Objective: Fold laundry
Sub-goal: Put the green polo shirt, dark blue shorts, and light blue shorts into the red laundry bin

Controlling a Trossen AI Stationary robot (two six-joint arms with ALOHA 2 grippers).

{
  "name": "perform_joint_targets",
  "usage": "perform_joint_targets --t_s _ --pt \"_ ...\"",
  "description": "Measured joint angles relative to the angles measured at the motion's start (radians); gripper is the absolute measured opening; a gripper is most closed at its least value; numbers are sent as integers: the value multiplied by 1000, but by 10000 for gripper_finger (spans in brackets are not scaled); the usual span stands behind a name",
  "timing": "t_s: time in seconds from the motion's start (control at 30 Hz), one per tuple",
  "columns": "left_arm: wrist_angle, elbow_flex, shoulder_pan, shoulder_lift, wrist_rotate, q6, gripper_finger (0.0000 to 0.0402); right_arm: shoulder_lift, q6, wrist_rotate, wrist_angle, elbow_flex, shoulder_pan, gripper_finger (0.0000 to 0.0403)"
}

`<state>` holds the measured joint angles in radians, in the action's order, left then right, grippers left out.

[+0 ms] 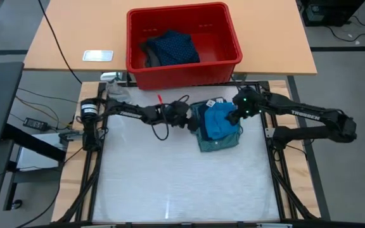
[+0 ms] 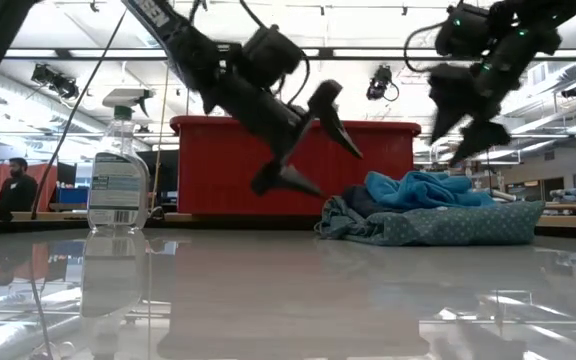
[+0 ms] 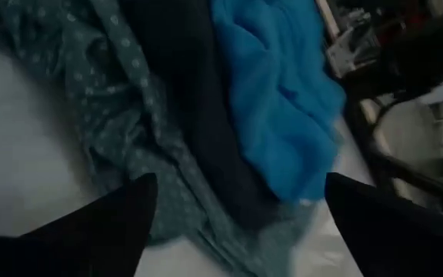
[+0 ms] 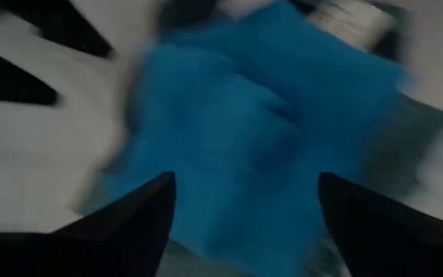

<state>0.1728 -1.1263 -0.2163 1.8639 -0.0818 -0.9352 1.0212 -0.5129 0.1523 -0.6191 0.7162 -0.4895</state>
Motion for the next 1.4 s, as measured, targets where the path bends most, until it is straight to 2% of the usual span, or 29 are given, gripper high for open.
perform_joint_targets --t_s 0.13,0.27,0.37,0.43,0.57,0.67,0.77,0.83,0.93,1.07,1.13,1.23,1.4 --pt "65 0 7 53 49 34 386 -14 26 -86 -129 0 -34 351" --pt "126 -1 0 106 52 21 387 -2 44 -77 -131 -7 -71 388" --pt "203 -1 -5 138 52 22 387 18 41 -78 -111 -54 -106 396" --pt "244 -2 -7 165 52 30 387 39 33 -62 -48 -99 -134 393" --pt "314 -1 -11 211 50 29 387 86 -27 75 149 -195 -171 396" --pt "337 -2 -15 236 52 30 387 149 -69 115 299 -260 -182 399" --pt "345 -6 -17 259 49 37 367 235 -82 195 488 -306 -178 392" --pt "348 -6 -17 275 42 38 327 301 -108 243 612 -325 -165 375" --pt "354 -6 -17 285 39 47 236 384 -172 269 730 -325 -144 324" --pt "371 -3 -21 288 19 94 97 468 -244 328 851 -302 -125 213" --pt "379 0 -34 278 -25 89 42 497 -270 371 888 -284 -123 151" --pt "365 2 -53 243 -75 90 40 495 -282 405 890 -256 -122 72" --pt "215 1 -86 123 -77 203 40 403 -309 419 909 -217 -129 69"
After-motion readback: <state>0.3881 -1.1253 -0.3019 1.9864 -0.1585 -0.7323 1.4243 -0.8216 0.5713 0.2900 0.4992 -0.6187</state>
